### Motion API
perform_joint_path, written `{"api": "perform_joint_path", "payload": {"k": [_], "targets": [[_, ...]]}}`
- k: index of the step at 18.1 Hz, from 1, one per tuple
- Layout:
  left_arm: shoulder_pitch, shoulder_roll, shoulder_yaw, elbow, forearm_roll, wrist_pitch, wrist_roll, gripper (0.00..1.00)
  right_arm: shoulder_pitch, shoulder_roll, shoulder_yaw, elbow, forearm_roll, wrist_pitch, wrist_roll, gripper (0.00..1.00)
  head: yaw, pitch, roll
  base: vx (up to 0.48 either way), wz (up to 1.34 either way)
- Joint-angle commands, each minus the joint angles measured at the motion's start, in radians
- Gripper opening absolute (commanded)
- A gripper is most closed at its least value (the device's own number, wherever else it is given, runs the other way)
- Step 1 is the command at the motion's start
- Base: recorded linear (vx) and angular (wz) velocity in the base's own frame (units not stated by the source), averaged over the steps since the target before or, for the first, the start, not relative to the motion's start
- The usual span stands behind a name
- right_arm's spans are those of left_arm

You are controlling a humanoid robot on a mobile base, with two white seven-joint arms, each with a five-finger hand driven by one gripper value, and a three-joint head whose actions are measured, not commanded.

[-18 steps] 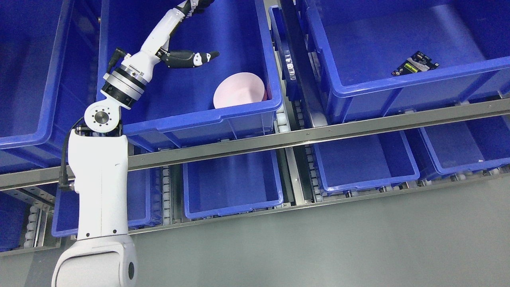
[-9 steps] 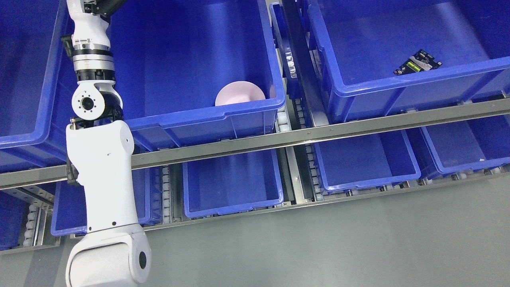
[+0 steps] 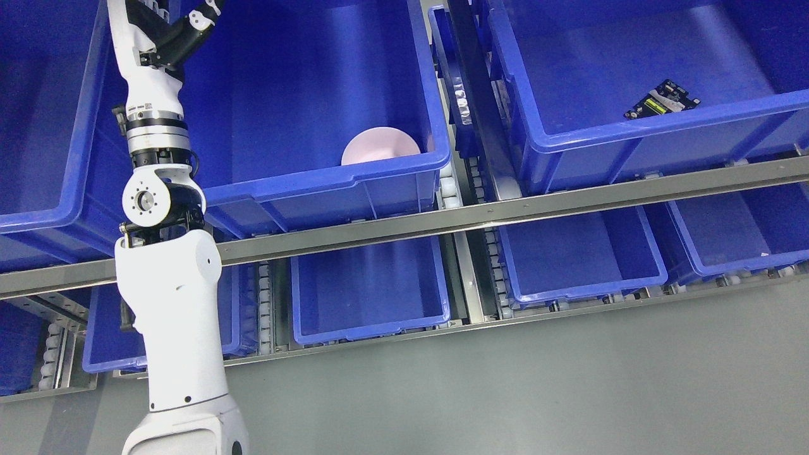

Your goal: Stack pink IKEA bowls on left shelf middle

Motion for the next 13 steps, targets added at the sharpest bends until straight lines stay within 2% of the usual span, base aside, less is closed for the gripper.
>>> {"api": "perform_joint_path", "payload": {"k": [1,13], "targets": [[0.077,0.002,-0.068,-0.197,0.013,0.026,0.001,0.99,0.0,-0.017,-0.005,-0.017,-0.002,-0.001,0.001,1.0,0.0,0.0,0.0,-0.012,0.02],[0.119,0.002,-0.068,-0.215,0.015,0.025,-0.01,1.0,0.0,-0.017,-0.005,-0.017,-0.002,-0.001,0.001,1.0,0.0,0.0,0.0,0.001,0.0]]}}
